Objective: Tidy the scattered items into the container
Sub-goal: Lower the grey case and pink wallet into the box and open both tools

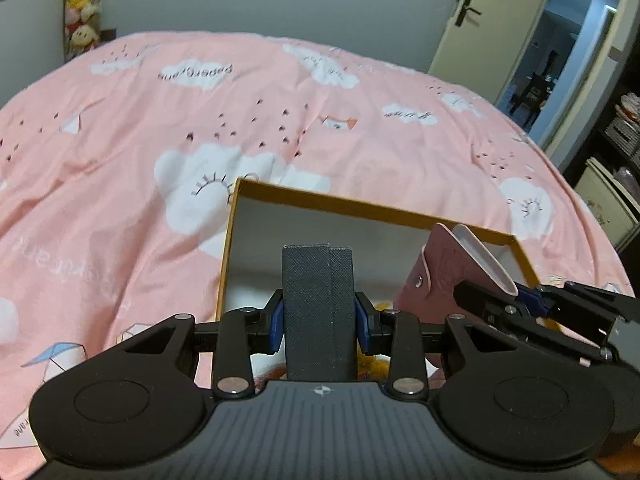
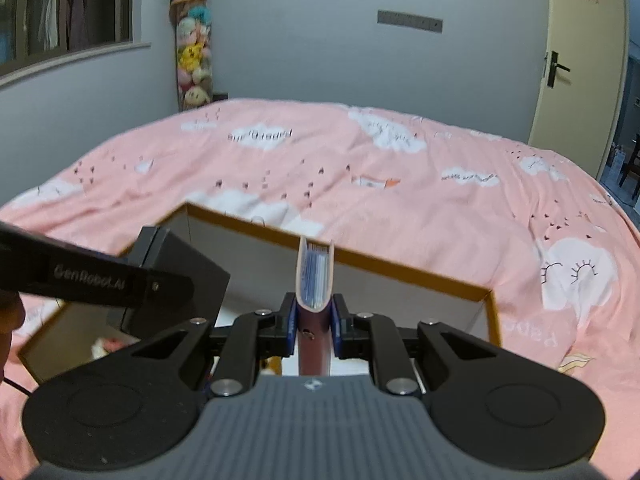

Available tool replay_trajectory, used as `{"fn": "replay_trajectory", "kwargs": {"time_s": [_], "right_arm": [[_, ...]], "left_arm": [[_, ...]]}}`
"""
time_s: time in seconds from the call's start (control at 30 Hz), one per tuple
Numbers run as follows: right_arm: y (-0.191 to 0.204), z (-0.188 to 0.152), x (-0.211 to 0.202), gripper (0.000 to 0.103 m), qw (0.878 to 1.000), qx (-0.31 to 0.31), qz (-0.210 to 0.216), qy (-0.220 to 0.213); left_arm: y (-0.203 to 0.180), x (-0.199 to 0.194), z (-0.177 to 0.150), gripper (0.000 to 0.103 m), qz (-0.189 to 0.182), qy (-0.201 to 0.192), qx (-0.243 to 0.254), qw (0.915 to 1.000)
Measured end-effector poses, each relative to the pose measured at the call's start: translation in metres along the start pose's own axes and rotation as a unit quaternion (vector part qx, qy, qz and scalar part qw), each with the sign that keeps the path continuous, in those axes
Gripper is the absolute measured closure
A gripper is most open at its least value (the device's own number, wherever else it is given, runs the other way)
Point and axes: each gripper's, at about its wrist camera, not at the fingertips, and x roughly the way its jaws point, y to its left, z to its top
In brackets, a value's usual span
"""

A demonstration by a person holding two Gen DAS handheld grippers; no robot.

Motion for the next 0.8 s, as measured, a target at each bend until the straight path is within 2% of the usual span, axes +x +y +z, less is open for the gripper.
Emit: {"fn": "replay_trajectory", "kwargs": {"time_s": [0.23, 0.33, 0.57, 0.63, 0.7, 0.8], "right_arm": [[0.016, -0.007, 0.012, 0.085, 0.999, -0.049, -0.015, 0.006], [0.021, -0.013, 0.016, 0.085, 0.998, -0.066, -0.009, 0.01], [0.027, -0.018, 0.016, 0.084, 0.996, -0.088, -0.006, 0.02], [0.029, -0.018, 0.016, 0.083, 0.995, -0.095, -0.006, 0.024], [0.031, -0.02, 0.016, 0.082, 0.995, -0.099, -0.005, 0.026], [0.03, -0.022, 0.015, 0.078, 0.995, -0.091, 0.009, 0.032]], "left_arm": [[-0.008, 0.007, -0.002, 0.063, 0.016, -0.005, 0.005, 0.9998], [-0.015, 0.008, -0.004, 0.063, 0.033, -0.01, 0.016, 0.9993], [-0.017, 0.007, -0.01, 0.063, 0.043, -0.015, 0.029, 0.9985], [-0.019, 0.006, -0.012, 0.059, 0.045, -0.013, 0.033, 0.9984], [-0.02, 0.003, -0.013, 0.048, 0.042, -0.015, 0.033, 0.9985], [-0.019, -0.001, -0.016, 0.043, 0.04, -0.022, 0.027, 0.9986]]}}
